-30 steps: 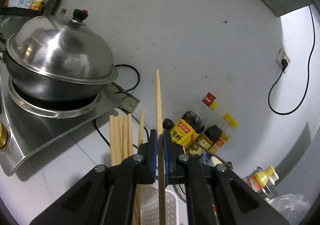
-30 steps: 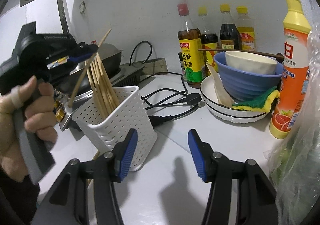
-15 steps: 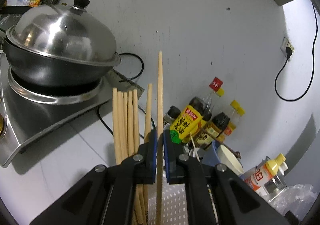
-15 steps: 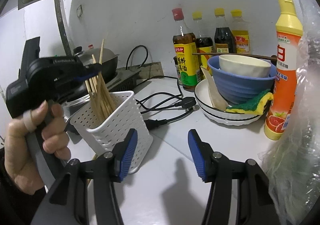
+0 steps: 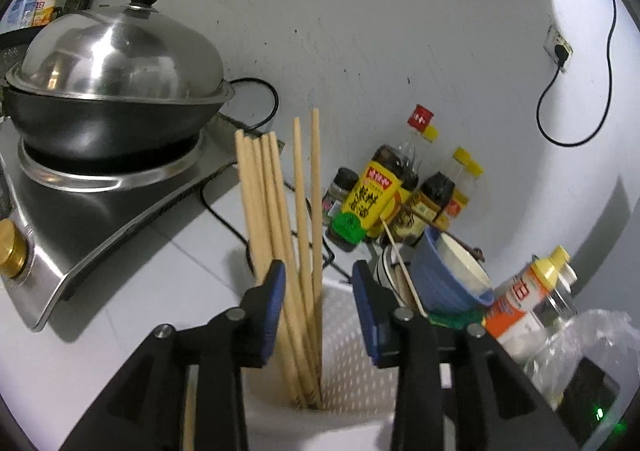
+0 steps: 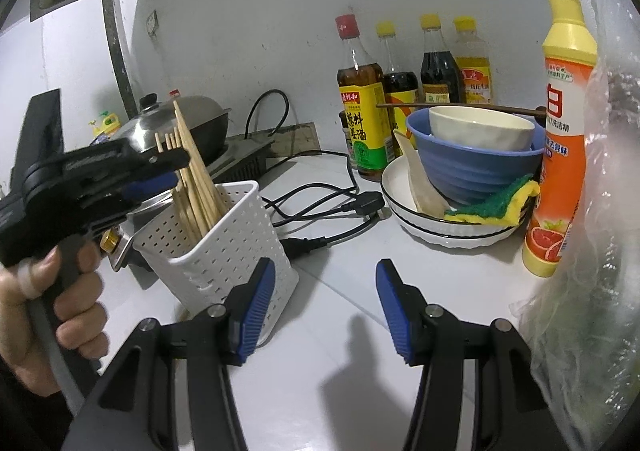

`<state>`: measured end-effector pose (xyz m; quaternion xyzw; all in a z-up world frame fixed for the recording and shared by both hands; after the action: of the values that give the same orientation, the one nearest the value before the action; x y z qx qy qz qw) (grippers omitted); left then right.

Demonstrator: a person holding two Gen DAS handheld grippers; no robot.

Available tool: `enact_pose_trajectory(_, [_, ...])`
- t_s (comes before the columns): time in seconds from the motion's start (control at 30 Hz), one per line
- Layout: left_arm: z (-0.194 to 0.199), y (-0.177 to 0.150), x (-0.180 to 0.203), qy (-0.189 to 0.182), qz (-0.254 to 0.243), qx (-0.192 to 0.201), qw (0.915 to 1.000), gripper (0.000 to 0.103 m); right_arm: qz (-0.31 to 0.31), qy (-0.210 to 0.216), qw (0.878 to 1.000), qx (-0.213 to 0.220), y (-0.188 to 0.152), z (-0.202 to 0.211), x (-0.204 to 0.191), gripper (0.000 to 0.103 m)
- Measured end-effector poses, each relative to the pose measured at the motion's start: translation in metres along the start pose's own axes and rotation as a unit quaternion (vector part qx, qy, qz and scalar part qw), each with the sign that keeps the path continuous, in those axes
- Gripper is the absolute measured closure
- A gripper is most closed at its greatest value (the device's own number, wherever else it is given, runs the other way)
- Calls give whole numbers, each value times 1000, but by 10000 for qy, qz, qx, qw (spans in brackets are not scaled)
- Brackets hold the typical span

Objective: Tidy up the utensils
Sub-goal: 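Move both open grippers back to the chopsticks on the counter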

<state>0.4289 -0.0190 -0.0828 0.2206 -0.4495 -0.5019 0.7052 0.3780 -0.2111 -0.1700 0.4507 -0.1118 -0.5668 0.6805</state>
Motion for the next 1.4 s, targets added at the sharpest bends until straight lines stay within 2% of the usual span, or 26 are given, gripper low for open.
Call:
enact_pose_trajectory(0.07, [9, -6, -2, -58, -106, -33, 9999, 61, -31, 12, 10000, -31, -1, -2, 2, 53])
enact_pose_trajectory(0.23, [25, -15, -8, -84, -381, -141, 9991, 60, -240, 115, 9995, -141, -6, -9, 9, 53])
enact_pose_trajectory(0.37, [43, -21, -14, -71, -690, -112, 9975, 57, -316, -14, 9992, -245, -6, -11, 12, 53])
enact_pose_trajectory(0.57, [63, -29, -35, -95, -813, -172, 9965, 53, -348, -185, 9984, -402, -6, -5, 6, 53])
enact_pose_trajectory(1.07, [110, -44, -132, 180, -257, -193, 9993, 53, 97, -516, 9951, -841, -30, -1, -61, 53])
enact_pose_trajectory(1.27, [129, -57, -166, 305, 3, -178, 9994, 52, 300, -427, 9931, -1052, -42, -4, -92, 53])
enact_pose_trajectory(1.4, [136, -70, -184, 401, 197, -191, 9988, 52, 545, -324, 9883, -1386, -64, -12, -118, 53])
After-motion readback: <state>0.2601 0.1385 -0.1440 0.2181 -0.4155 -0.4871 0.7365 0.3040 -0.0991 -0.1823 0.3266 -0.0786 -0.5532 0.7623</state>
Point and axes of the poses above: each gripper's, at about its wrist camera, not at the fingertips, and z roughly against the way its jaws point, x to its right, y to its top, the point moved 4 cm from there along -z, roughly the way its jaws point, and after that the axes turned 4 degrees about y, right-handed, at the moved point
